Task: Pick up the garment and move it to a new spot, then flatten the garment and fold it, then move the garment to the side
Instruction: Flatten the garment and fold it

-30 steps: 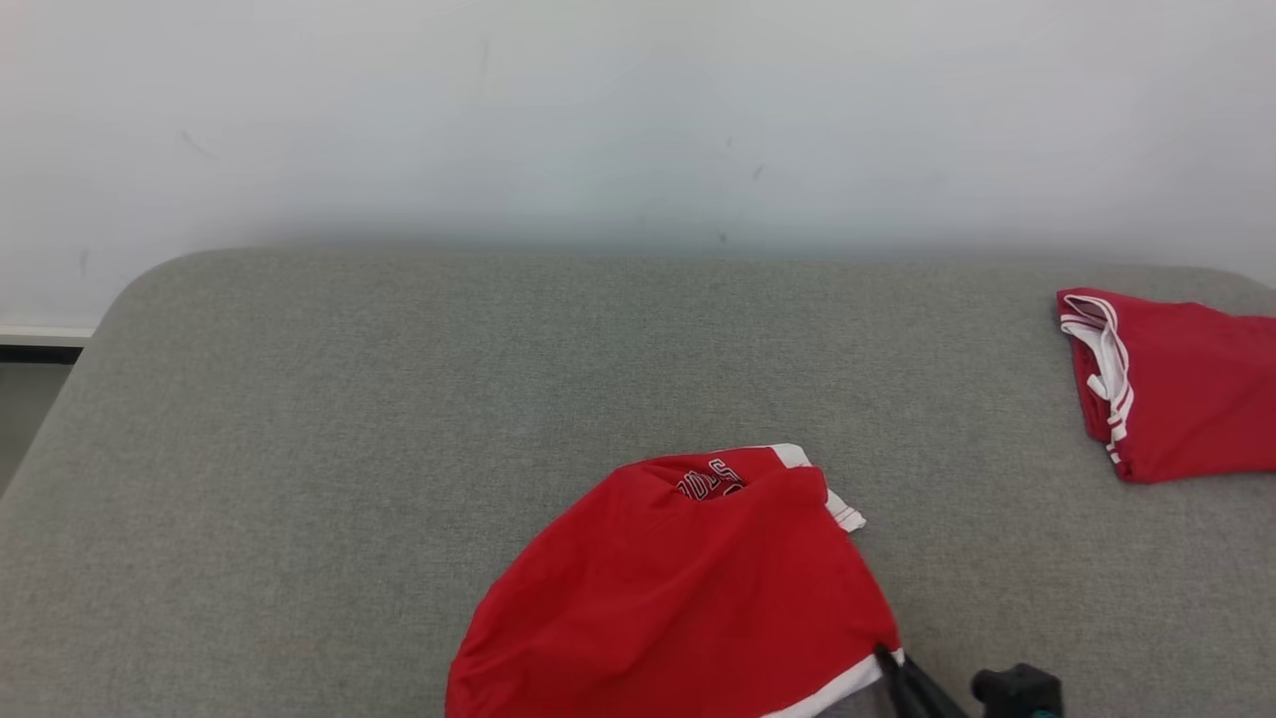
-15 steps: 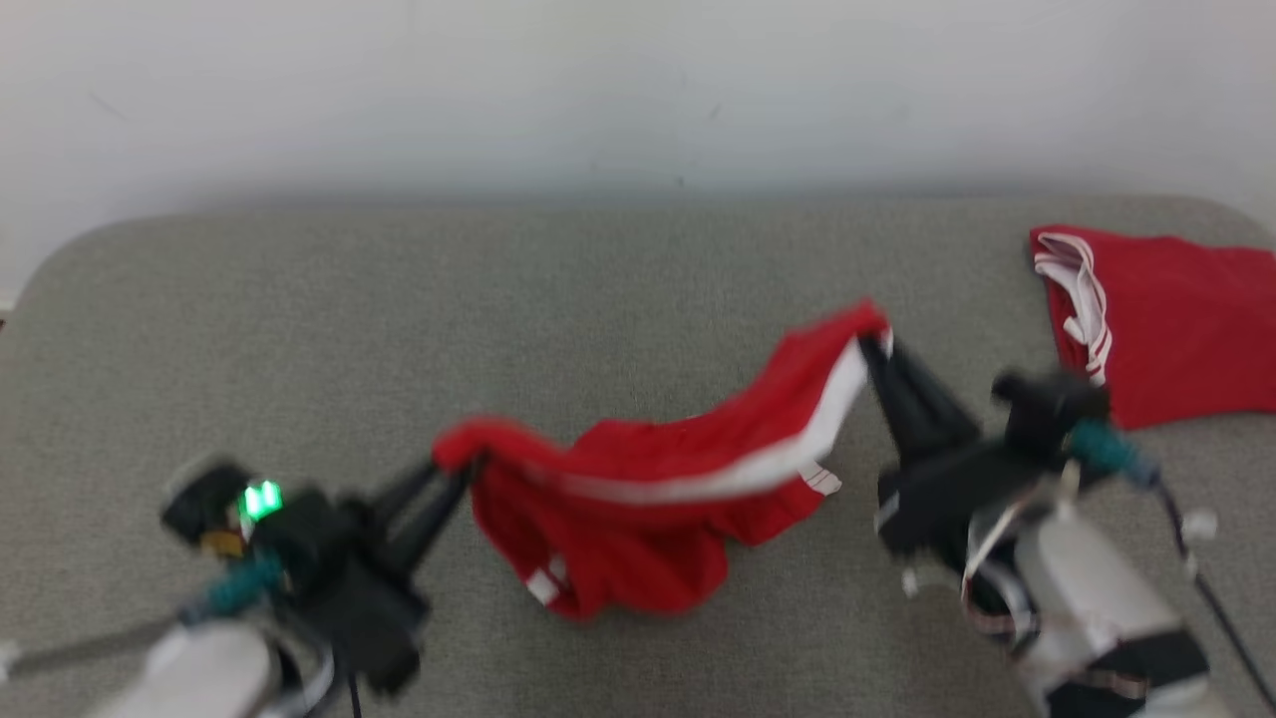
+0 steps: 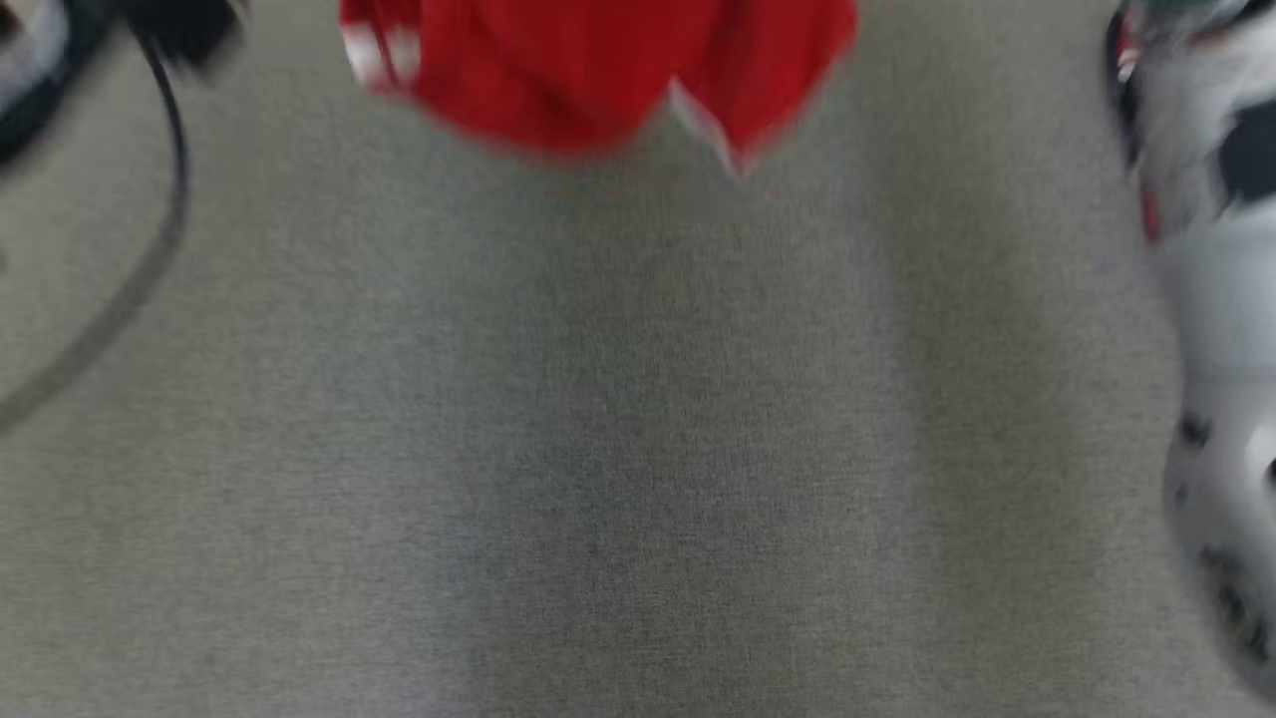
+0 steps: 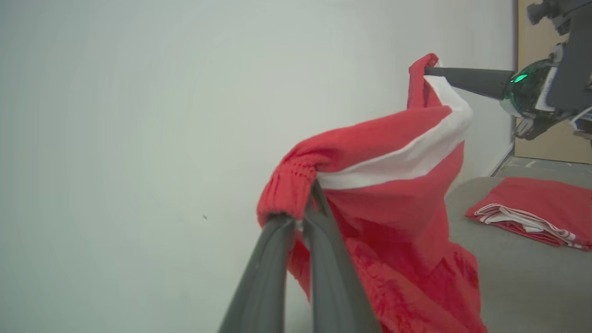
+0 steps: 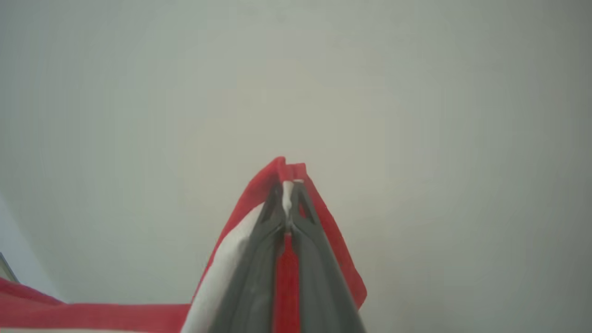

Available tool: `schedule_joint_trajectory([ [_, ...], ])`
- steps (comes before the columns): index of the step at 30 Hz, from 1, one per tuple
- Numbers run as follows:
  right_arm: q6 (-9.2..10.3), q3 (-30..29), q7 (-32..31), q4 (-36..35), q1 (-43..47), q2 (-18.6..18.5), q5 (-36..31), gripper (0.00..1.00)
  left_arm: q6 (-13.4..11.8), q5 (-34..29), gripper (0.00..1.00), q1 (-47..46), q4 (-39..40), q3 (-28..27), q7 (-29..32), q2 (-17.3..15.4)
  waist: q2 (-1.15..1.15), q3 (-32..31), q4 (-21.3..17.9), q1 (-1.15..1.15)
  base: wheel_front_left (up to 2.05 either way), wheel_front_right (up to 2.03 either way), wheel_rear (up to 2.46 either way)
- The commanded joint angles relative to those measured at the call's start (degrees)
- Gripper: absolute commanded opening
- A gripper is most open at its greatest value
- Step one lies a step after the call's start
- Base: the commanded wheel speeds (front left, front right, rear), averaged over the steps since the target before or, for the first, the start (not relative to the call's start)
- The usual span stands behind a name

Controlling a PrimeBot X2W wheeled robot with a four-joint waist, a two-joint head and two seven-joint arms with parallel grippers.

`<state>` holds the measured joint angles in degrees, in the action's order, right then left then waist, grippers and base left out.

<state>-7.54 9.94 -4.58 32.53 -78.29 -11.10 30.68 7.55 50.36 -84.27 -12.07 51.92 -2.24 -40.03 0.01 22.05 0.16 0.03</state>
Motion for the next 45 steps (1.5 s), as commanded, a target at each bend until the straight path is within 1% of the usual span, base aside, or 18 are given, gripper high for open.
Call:
schedule_joint_trajectory([
  [1, 0.16, -1.3, -0.4, 2.5, -5.6, 0.9, 0.0, 0.0, -0.2, 1.8, 0.0, -5.7, -2.5, 0.7, -0.8, 0.6, -0.01, 10.4, -1.9, -0.03, 0.0, 0.0, 0.0],
  [5, 0.15, -2.6, -0.3, 7.3, -16.0, 1.9, -1.7, 0.0, -0.2, 3.6, 0.0, -16.4, -7.4, 4.3, -2.6, 1.5, -0.01, 13.1, -1.6, -0.03, 0.0, 0.0, 0.0],
  [8, 0.16, -2.7, 0.3, 10.0, -21.4, 2.6, -3.2, 0.0, -0.2, 5.1, 0.0, -22.7, -10.2, 7.2, -4.2, 1.9, -0.01, 14.3, -1.4, -0.03, 0.0, 0.0, 0.0],
  [11, 0.16, -2.6, 0.8, 12.6, -24.9, 2.8, -4.2, 0.0, -0.2, 7.2, 0.0, -26.7, -12.6, 10.5, -5.9, 2.3, -0.01, 15.2, -1.1, -0.03, 0.0, 0.0, 0.0],
  [12, 0.16, -2.6, 0.8, 12.6, -24.9, 2.8, -4.2, 0.0, -0.2, 7.2, 0.0, -26.7, -12.6, 10.5, -5.9, 2.3, -0.01, 15.2, -1.1, -0.03, 0.0, 0.0, 0.0],
  [16, 0.15, -1.9, 1.8, 15.4, -26.7, 2.7, -4.3, 0.0, -0.2, 10.0, 0.0, -29.6, -14.8, 14.6, -8.8, 1.7, -0.01, 16.0, -1.1, -0.03, 0.0, 0.0, 0.0],
  [18, 0.16, -1.6, 2.6, 16.1, -25.7, 2.2, -3.5, 0.0, -0.2, 11.6, 0.0, -29.0, -15.2, 16.8, -9.8, 1.4, -0.01, 16.1, -1.1, -0.03, 0.0, 0.0, 0.0],
  [20, 0.15, -1.9, 3.7, 16.1, -23.2, 2.0, -2.2, 0.0, -0.2, 13.3, 0.0, -26.1, -14.0, 18.8, -10.4, 1.3, -0.01, 15.7, -1.3, -0.03, 0.0, 0.0, 0.0],
  [21, 0.15, -1.2, 4.0, 15.8, -21.5, 1.5, -1.7, 0.0, -0.2, 12.4, 0.0, -24.7, -12.6, 19.9, -10.5, 0.8, -0.01, 15.3, -1.4, -0.03, 0.0, 0.0, 0.0],
  [25, 0.15, 0.5, 5.7, 12.7, -12.2, -1.7, 1.3, 0.0, -0.2, 14.0, 0.0, -16.2, -8.7, 21.0, -11.9, -1.2, -0.01, 12.6, -1.2, -0.03, 0.0, 0.0, 0.0],
  [30, 0.16, 2.2, 7.2, 6.6, 3.8, -5.6, 5.4, 0.0, -0.2, 15.2, 0.0, -2.8, -6.0, 21.3, -12.9, -1.8, -0.01, 6.6, -1.2, -0.03, 0.0, 0.0, 0.0],
  [32, 0.16, 2.9, 7.1, 3.8, 10.7, -6.9, 6.9, 0.0, -0.2, 14.8, 0.0, 2.2, -5.0, 18.1, -13.0, -1.8, -0.01, 4.0, -1.3, -0.03, 0.0, 0.0, 0.0],
  [34, 0.16, 3.3, 6.8, 0.6, 17.4, -7.9, 8.1, 0.0, -0.2, 12.6, 0.0, 8.6, -3.8, 16.8, -12.9, -1.5, -0.01, 1.4, -1.5, -0.03, 0.0, 0.0, 0.0],
  [35, 0.16, 3.3, 6.6, -0.9, 20.7, -8.4, 8.7, 0.0, -0.5, 12.8, 0.0, 11.7, -3.0, 14.8, -12.9, -1.0, -0.01, 0.2, -1.4, -0.03, 0.0, 0.0, 0.0],
  [37, 0.16, 2.7, 6.1, -4.2, 27.6, -9.2, 9.8, 0.0, -0.8, 10.6, 0.0, 18.3, -1.3, 12.6, -12.9, -0.4, -0.01, -2.1, -1.2, -0.03, 0.0, 0.0, 0.0],
  [41, 0.16, -0.4, 4.5, -10.9, 40.8, -10.8, 10.9, 0.0, -2.0, 7.4, 0.0, 30.5, 2.2, 7.8, -13.0, 1.6, -0.01, -5.4, -0.2, -0.03, 0.0, 0.0, 0.0],
  [42, 0.16, -1.5, 3.9, -12.6, 43.8, -10.8, 10.9, 0.0, -2.0, 6.4, 0.0, 33.4, 3.0, 7.5, -12.9, 1.9, -0.01, -6.0, 0.0, -0.03, 0.0, 0.0, 0.0],
  [45, 0.16, -4.6, 1.9, -17.8, 52.7, -10.4, 9.9, 0.0, -3.4, 2.9, 0.0, 40.9, 5.0, 5.2, -13.0, 2.7, -0.01, -7.3, 0.3, -0.03, 0.0, 0.0, 0.0],
])
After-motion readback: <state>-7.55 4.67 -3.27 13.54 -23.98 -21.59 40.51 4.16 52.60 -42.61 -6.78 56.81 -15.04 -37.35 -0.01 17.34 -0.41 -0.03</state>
